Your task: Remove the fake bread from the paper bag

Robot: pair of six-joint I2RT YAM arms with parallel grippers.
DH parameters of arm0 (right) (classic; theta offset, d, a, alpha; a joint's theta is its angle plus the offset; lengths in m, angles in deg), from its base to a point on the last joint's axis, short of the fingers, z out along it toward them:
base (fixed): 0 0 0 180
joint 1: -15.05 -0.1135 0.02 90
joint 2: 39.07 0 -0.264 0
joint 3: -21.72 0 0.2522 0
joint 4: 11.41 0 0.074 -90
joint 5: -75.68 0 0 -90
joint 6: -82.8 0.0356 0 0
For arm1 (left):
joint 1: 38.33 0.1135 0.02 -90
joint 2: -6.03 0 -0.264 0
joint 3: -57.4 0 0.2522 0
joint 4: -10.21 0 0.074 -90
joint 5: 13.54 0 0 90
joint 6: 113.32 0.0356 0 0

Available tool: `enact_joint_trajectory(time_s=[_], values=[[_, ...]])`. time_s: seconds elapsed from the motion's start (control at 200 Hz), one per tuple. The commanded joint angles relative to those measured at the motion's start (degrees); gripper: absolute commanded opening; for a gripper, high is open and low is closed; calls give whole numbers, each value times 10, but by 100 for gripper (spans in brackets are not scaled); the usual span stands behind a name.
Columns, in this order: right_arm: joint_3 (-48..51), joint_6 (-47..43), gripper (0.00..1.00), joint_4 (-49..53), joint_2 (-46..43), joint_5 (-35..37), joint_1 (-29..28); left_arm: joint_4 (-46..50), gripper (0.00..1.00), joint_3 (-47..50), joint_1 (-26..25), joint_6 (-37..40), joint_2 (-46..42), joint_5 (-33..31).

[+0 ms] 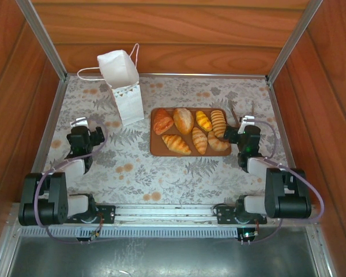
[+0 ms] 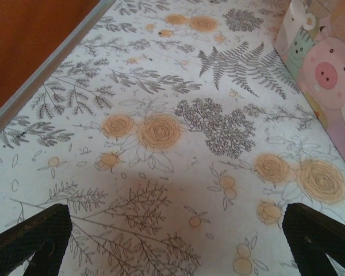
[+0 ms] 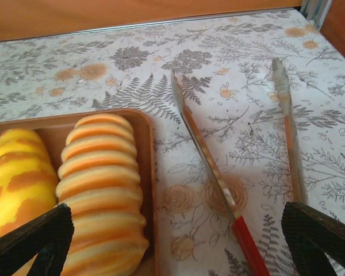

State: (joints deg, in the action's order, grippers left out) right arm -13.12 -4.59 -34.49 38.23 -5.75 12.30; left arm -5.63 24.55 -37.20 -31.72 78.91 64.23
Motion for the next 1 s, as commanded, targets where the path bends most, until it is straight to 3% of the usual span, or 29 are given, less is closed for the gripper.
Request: enact_joint_trajectory(time_s=[0.0,0.12,0.225,0.39,0.465,0.62,0.715,0.994], values=[[0,-20,100,-105,55,31,-10,-82,100,-15,2,0,28,-16],[8,-24,100,-186,108,46,-16,-123,100,-16,2,17,57,0],[-27,-9,100,-85,93,61,-16,-186,100,4,2,25,84,12],[-32,-2,100,-84,96,74,-16,-274,100,9,2,40,159,33],[-45,1,100,-71,103,83,-15,-272,100,2,1,45,165,39],[-47,4,100,-64,102,83,-14,-251,100,-15,-16,46,172,-19],[-47,3,100,-65,103,83,-14,-217,99,-30,-8,76,171,96],[-46,4,100,-65,102,83,-14,-209,100,-27,-12,55,161,23]])
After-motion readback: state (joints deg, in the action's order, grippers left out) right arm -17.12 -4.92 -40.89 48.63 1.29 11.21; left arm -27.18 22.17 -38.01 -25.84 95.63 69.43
